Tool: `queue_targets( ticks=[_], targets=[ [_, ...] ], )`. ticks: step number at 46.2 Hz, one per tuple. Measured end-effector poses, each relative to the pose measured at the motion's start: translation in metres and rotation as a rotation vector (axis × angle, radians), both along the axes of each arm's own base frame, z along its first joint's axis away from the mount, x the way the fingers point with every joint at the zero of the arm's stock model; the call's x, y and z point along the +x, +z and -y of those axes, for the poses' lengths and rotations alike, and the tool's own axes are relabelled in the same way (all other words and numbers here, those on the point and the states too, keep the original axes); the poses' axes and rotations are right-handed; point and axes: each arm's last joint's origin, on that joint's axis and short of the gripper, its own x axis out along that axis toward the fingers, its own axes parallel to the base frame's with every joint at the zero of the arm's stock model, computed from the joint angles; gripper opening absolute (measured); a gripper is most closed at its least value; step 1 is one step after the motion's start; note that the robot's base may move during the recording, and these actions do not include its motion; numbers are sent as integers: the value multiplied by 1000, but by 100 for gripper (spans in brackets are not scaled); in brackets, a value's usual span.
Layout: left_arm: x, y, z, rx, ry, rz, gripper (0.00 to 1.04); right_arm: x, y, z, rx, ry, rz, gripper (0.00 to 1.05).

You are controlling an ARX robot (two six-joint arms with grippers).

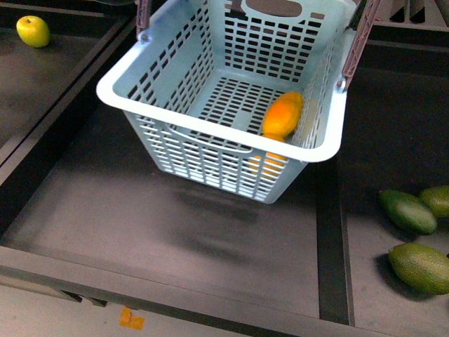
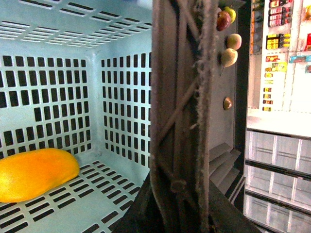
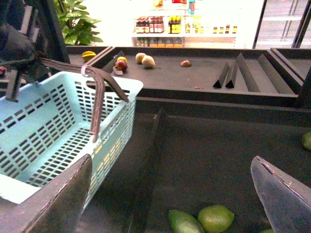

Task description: Pick lemon and mango into basket

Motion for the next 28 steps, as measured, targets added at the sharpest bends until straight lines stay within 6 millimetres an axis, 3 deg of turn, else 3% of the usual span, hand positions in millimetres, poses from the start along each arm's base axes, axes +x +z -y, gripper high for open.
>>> queue_targets(
  ticks=[7,13,17,26,28],
  targets=[
    [22,-14,8,-30,-11,-29,6,0,0,0,0,0,0,96],
    [29,-34,9,-14,-8,-63,6,0,0,0,0,0,0,96],
    [29,-47,5,-11,-3,-84,6,0,0,0,0,0,0,96],
    [14,-51,-6,-28,7,-91,7,0,0,0,0,0,0,96],
    [8,-52,-10,-33,23,-95,17,0,0,0,0,0,0,96]
  ],
)
